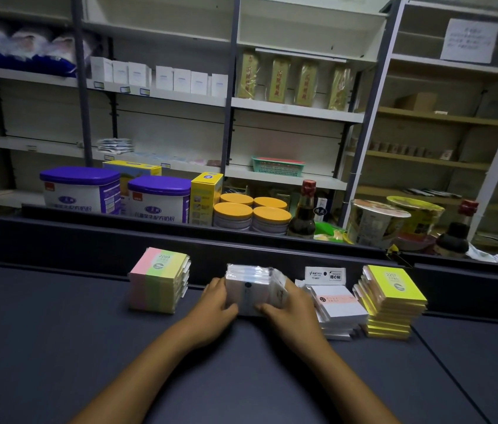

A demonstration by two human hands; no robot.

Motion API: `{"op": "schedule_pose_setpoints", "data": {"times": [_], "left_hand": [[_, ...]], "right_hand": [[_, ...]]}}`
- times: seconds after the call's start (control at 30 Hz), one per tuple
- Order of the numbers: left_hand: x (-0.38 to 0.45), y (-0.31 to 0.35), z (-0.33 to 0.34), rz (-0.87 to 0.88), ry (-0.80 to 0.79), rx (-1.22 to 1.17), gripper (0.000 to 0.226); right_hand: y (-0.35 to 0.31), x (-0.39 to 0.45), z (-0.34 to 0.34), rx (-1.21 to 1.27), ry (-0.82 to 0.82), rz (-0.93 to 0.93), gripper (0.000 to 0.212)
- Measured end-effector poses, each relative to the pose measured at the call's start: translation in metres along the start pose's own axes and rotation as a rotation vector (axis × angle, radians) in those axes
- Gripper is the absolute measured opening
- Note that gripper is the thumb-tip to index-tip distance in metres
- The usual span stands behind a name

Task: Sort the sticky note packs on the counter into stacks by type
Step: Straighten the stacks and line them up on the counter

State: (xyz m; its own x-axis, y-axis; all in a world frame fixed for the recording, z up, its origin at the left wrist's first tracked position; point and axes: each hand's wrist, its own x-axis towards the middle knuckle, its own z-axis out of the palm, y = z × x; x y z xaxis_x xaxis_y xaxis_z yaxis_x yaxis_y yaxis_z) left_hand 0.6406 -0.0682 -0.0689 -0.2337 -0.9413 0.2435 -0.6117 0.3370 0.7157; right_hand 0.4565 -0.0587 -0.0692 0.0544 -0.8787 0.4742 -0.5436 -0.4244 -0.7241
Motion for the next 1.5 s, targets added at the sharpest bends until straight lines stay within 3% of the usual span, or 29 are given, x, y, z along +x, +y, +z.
{"op": "schedule_pose_setpoints", "data": {"times": [0.1,0.23,0.37,0.6,0.7,0.8,0.97,1.07,1.27,1.4,1.5], "left_hand": [[0.001,0.004,-0.002,0.024,0.045,-0.047,0.044],[-0.001,-0.003,0.001,-0.065,-0.086,0.089,0.048],[-0.001,-0.002,-0.003,-0.039,-0.071,-0.014,0.046],[-0.001,0.011,-0.026,0.077,0.145,-0.275,0.078],[-0.004,0.014,-0.034,0.15,0.129,-0.241,0.058],[-0.006,0.016,-0.035,0.118,0.139,-0.308,0.042],[-0.004,0.016,-0.024,0.019,0.234,-0.678,0.04],[-0.001,0.014,-0.022,0.0,0.2,-0.801,0.044],[0.003,0.007,-0.015,0.049,0.152,-0.317,0.044],[0.001,-0.001,-0.002,0.035,0.004,0.006,0.049],[0.001,-0.003,0.002,0.017,-0.02,0.072,0.048]], "right_hand": [[0.001,0.002,-0.001,0.009,0.053,-0.013,0.057],[0.003,-0.001,0.003,-0.058,-0.048,0.023,0.061],[-0.002,0.0,-0.001,0.033,-0.031,0.008,0.056],[-0.015,0.003,-0.017,0.149,-0.06,-0.008,0.049],[-0.02,0.001,-0.023,0.158,-0.112,-0.025,0.046],[-0.023,0.002,-0.028,0.23,-0.132,0.005,0.047],[-0.023,0.002,-0.013,0.666,-0.105,0.258,0.059],[-0.021,0.003,-0.007,0.632,-0.088,0.239,0.047],[-0.009,0.007,-0.013,0.24,-0.009,0.063,0.038],[0.0,0.002,0.0,-0.002,-0.064,0.039,0.033],[0.004,-0.001,0.005,-0.052,-0.069,0.01,0.035]]}}
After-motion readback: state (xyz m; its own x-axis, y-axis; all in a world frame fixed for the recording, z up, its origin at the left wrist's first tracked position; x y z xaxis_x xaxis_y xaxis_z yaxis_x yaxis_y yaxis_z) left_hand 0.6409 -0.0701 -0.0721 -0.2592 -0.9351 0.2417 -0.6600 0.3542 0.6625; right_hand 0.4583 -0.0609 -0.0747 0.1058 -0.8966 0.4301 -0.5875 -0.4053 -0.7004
